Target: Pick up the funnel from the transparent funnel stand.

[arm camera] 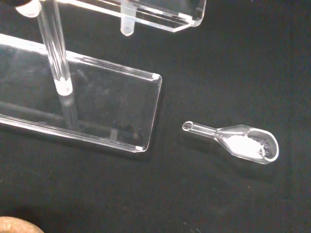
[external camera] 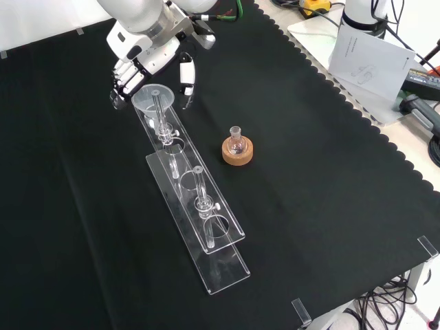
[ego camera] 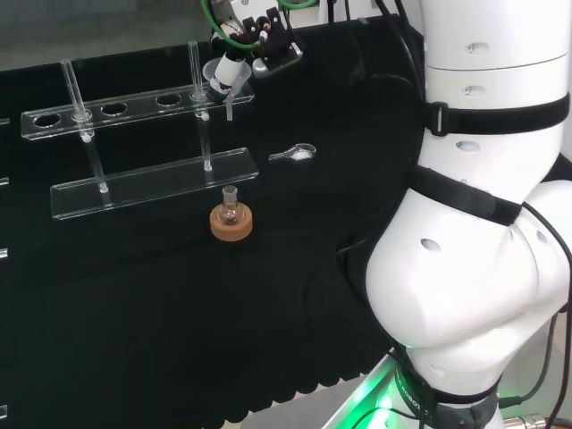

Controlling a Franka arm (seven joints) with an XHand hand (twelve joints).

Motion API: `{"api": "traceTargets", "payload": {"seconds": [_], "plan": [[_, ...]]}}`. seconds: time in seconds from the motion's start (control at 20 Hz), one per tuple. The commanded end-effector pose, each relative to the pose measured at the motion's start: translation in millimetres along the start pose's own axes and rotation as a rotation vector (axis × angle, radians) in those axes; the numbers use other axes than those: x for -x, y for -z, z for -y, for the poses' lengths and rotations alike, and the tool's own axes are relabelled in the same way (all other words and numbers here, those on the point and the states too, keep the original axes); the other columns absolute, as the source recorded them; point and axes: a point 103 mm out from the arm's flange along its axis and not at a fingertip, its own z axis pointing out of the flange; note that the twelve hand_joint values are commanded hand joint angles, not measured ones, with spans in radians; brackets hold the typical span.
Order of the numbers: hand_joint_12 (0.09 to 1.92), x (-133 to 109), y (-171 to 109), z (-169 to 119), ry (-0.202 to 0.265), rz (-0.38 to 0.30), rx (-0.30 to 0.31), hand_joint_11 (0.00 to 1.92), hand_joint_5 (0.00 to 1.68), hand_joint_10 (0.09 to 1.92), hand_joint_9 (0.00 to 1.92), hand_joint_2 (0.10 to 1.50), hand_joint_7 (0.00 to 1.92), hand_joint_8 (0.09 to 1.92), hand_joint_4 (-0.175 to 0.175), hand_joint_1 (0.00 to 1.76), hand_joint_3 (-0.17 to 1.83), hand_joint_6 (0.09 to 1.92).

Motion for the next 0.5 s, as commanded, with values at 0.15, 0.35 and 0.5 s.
{"api": "traceTargets", "payload": {"seconds": [0.15, 0.35, 0.5], "plan": [[1.48, 1.0, -6.7, -7.2, -0.003, 0.007, -0.014, 0.25, 0.08, 0.78, 0.18, 0.74, 0.00, 0.50, 0.019, 0.60, 0.30, 0.09], [1.48, 2.3, -8.7, -9.1, -0.005, 0.009, -0.014, 0.25, 0.09, 0.77, 0.19, 0.74, 0.00, 0.53, 0.017, 0.60, 0.30, 0.09], [1.47, 3.4, -8.0, -8.9, -0.008, 0.010, -0.006, 0.25, 0.11, 0.76, 0.22, 0.74, 0.01, 0.55, 0.014, 0.60, 0.31, 0.09]]}}
